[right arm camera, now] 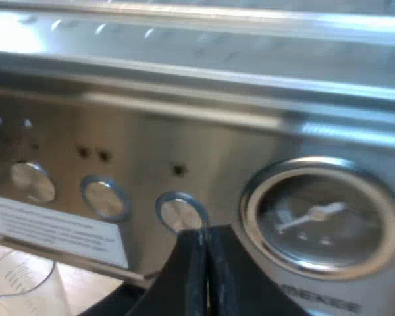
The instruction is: Place mug into machine
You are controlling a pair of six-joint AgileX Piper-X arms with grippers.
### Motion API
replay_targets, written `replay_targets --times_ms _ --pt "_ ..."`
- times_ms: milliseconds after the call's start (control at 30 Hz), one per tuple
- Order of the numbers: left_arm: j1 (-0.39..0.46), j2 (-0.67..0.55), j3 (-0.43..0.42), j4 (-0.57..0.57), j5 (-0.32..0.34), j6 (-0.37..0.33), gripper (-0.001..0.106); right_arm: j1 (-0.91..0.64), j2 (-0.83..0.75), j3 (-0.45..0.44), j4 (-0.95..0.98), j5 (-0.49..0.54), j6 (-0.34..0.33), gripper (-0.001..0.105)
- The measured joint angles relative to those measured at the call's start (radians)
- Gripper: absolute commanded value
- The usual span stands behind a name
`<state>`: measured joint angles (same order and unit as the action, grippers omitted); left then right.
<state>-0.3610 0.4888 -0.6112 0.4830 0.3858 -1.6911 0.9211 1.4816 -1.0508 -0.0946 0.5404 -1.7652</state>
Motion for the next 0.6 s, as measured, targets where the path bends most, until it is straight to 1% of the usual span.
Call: replay_targets --times_ms 67,100,133,167,233,267,333,400,533,567,600 --pt "0.0 0.0 0.0 0.0 0.0 0.0 0.071 0.017 -0.042 0.0 0.041 0.005 0.0 0.007" --pt "0.0 0.0 0.0 0.0 0.0 0.0 0.071 0.029 -0.061 0.0 0.07 0.005 0.0 0.015" --pt "0.0 0.0 0.0 0.0 0.0 0.0 0.071 0.038 -0.081 -0.001 0.1 0.007 0.009 0.027" --pt "0.0 0.0 0.0 0.0 0.0 0.0 0.071 0.043 -0.091 -0.001 0.111 0.007 0.014 0.031" --pt "0.0 0.0 0.0 0.0 0.0 0.0 0.071 0.052 -0.123 -0.001 0.179 0.005 0.051 0.062" --pt "0.0 0.0 0.0 0.0 0.0 0.0 0.071 0.053 -0.13 -0.001 0.199 0.003 0.07 0.07" --pt "0.0 0.0 0.0 0.0 0.0 -0.002 0.071 0.053 -0.163 -0.001 0.282 0.004 0.122 0.094" --pt "0.0 0.0 0.0 0.0 0.0 -0.002 0.071 0.053 -0.184 -0.001 0.356 -0.004 0.144 0.105" --pt "0.0 0.0 0.0 0.0 0.011 -0.002 0.071 0.053 -0.227 -0.001 0.461 -0.004 0.151 0.105" --pt "0.0 0.0 0.0 0.0 0.011 -0.002 0.071 0.05 -0.231 -0.001 0.469 -0.004 0.149 0.105" --pt "0.0 0.0 0.0 0.0 0.011 -0.002 0.071 0.043 -0.24 -0.001 0.481 -0.004 0.132 0.105"
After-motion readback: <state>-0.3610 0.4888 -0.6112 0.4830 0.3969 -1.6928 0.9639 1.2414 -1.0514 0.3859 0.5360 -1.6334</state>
